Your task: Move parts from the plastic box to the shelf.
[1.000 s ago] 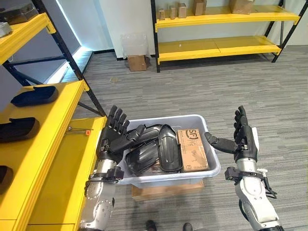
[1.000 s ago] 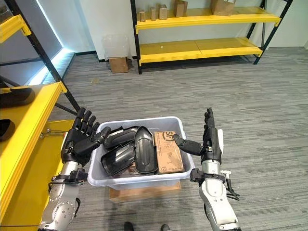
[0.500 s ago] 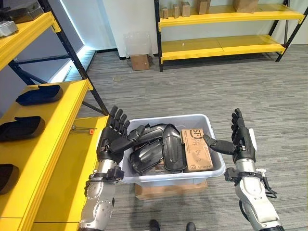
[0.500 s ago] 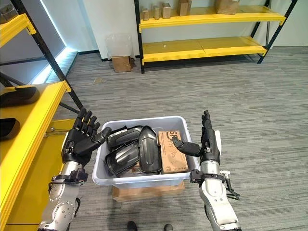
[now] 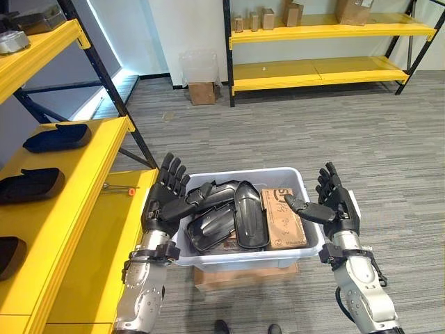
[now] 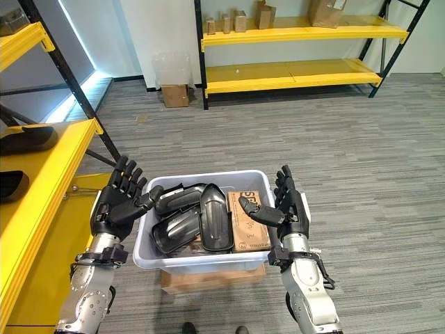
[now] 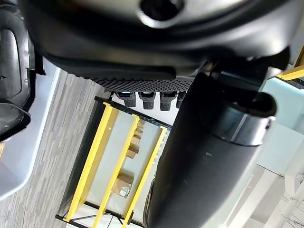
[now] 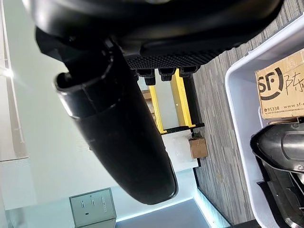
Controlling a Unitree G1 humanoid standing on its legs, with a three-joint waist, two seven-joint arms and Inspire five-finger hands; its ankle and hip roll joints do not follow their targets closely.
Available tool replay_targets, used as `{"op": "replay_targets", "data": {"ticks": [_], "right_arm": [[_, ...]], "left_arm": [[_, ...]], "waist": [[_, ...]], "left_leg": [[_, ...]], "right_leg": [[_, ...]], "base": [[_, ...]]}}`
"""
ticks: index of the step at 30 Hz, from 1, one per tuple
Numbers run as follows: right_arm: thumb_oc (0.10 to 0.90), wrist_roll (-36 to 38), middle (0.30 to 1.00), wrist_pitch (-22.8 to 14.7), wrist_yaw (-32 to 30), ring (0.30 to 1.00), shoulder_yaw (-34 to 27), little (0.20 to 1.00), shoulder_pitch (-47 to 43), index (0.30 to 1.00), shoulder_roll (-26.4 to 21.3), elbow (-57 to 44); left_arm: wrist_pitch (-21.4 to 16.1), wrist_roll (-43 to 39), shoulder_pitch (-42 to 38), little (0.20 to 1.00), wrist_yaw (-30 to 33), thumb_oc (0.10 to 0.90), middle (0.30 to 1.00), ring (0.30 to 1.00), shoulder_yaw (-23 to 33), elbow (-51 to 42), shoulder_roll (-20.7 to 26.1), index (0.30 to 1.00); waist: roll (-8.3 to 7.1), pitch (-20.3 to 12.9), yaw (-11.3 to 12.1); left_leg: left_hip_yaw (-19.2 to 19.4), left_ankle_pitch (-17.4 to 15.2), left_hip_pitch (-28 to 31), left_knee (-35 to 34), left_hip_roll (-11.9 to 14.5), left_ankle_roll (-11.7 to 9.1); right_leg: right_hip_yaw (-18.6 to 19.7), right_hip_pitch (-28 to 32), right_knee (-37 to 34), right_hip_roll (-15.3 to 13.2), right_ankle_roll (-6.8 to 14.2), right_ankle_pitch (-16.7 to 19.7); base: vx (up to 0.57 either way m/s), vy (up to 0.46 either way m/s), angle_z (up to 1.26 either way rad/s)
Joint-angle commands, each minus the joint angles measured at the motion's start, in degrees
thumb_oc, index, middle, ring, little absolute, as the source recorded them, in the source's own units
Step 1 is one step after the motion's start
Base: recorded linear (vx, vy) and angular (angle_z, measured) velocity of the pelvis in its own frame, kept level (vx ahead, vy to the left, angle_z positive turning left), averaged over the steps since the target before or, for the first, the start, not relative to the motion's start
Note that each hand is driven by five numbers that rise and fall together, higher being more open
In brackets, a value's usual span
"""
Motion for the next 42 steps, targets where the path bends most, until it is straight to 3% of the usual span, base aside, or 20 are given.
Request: {"op": "replay_targets", "data": {"ticks": [1,7,17,34,40,41,42], "right_arm": [[0.900,-1.03,1.000,-7.75,1.38,1.000,-0.93,1.000,-3.98,1.000,0.53,-5.30],[0.900,-1.77,1.000,-9.49,-2.04,1.000,-0.63,1.000,-4.38,1.000,0.55,-5.20],[0.900,-1.47,1.000,-9.45,0.75,1.000,-0.93,1.000,-4.05,1.000,1.12,-5.78],[0.900,-5.39,1.000,-11.53,-1.87,1.000,-1.49,1.000,-3.31,1.000,1.11,-6.15],[0.900,-6.11,1.000,-10.57,-1.59,1.000,-0.96,1.000,-3.63,1.000,0.94,-6.39],[0.900,2.79,1.000,-7.13,17.92,1.000,-1.06,1.000,-1.25,1.000,-0.59,2.11],[0.900,2.74,1.000,-6.98,17.99,1.000,-0.97,1.000,-1.19,1.000,-0.58,2.08]], "left_arm": [[-5.31,1.54,-4.59,1.000,-1.07,0.900,1.000,1.000,2.34,-4.38,3.83,1.000],[-4.98,1.95,-4.86,1.000,-0.53,0.900,1.000,1.000,2.18,-4.31,3.95,1.000],[-5.92,0.17,-4.34,1.000,-0.32,0.900,1.000,1.000,2.93,-4.95,3.65,1.000],[-7.26,-0.65,-4.17,1.000,-0.26,0.900,1.000,1.000,2.48,-5.18,2.80,1.000],[-7.70,-0.51,-4.22,1.000,-0.69,0.900,1.000,1.000,2.60,-5.44,3.12,1.000],[5.41,-15.08,-2.21,1.000,-9.27,0.900,1.000,1.000,-2.32,-0.87,-0.52,1.000],[5.38,-15.02,-2.05,1.000,-9.46,0.900,1.000,1.000,-2.35,-0.96,-0.61,1.000]], "waist": [[-2.50,-6.11,-0.16],[-2.49,-6.13,-0.21],[-2.17,-6.10,-0.36],[-1.90,-5.78,-0.95],[-1.84,-5.84,-0.80],[-3.44,-6.95,-0.05],[-3.44,-6.99,0.00]], "left_leg": [[-1.19,-4.95,2.77,-0.41,2.04,-2.31],[-1.09,-5.00,2.85,-0.41,2.00,-2.25],[-0.96,-5.10,2.81,-0.41,2.12,-2.32],[-0.49,-5.28,2.98,-0.41,2.22,-2.42],[-0.54,-5.27,2.91,-0.41,2.26,-2.46],[-4.23,-5.90,2.78,-0.41,-1.99,-0.15],[-4.23,-5.91,2.76,-0.41,-1.98,-0.16]], "right_leg": [[1.60,-0.95,-0.63,-4.99,5.08,0.94],[1.67,-0.93,-0.70,-5.07,5.14,1.02],[1.57,-1.12,-0.74,-5.10,5.14,0.95],[1.58,-1.43,-0.86,-5.34,5.29,1.23],[1.59,-1.42,-0.88,-5.34,5.29,1.14],[3.15,-2.75,-0.88,-2.48,5.39,2.57],[3.12,-2.74,-0.88,-2.47,5.38,2.55]], "base": [[0.00,0.000,0.00],[0.00,0.000,0.00],[0.00,0.000,0.00],[0.00,0.000,0.00],[0.00,0.000,0.00],[0.00,0.000,0.00],[0.00,0.000,0.00]]}}
